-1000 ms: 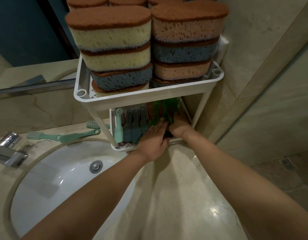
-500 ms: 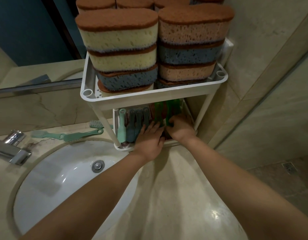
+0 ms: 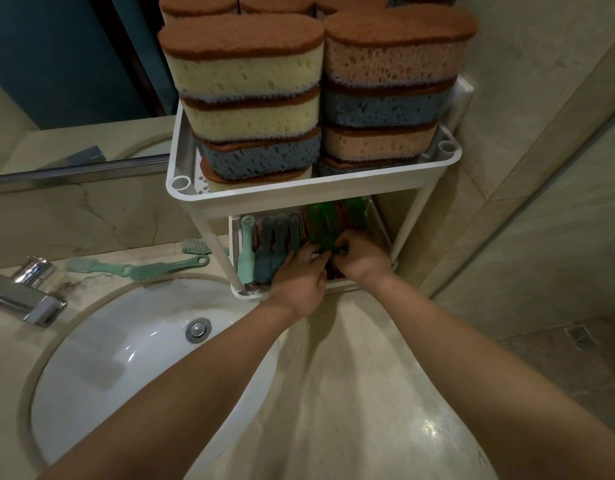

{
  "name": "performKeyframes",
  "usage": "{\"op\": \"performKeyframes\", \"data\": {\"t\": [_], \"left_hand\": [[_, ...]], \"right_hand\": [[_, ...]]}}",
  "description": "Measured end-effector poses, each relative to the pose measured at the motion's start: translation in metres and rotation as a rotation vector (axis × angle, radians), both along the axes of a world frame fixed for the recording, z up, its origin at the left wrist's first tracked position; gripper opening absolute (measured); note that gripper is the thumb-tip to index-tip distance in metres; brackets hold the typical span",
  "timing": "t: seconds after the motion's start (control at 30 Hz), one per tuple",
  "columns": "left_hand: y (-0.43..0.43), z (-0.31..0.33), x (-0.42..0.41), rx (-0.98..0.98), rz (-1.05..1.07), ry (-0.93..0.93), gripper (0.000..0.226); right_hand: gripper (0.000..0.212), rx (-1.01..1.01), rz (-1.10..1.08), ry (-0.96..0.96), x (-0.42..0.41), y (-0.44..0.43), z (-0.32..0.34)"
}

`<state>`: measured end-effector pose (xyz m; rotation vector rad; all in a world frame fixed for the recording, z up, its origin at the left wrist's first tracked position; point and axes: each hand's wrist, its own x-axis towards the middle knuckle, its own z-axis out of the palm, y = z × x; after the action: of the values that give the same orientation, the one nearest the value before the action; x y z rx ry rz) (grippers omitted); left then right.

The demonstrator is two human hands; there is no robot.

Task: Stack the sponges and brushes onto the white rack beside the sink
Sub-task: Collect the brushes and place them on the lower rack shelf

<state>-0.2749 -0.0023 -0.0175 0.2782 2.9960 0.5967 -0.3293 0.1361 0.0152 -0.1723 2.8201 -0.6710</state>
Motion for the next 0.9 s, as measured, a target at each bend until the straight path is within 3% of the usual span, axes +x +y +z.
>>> {"op": "performKeyframes", "data": {"t": [0.3,0.5,0.9], "left_hand": [[0.003,0.004,-0.002,-0.024,0.015,-0.075,0.052],[0.002,0.007,-0.004,-0.069,0.008,-0.129,0.056],[0.012,0.009,-0.012,-0.1,0.042,-0.166,0.058]], "right_hand": [[0.01,-0.004,-0.007,-0.074,0.0,-0.004,-0.002],[0.025,0.02,-0.023,-0.031,-0.001,-0.004,-0.007],[0.021,0.108,-0.07,0.063,0.0,0.0,-0.007]]}}
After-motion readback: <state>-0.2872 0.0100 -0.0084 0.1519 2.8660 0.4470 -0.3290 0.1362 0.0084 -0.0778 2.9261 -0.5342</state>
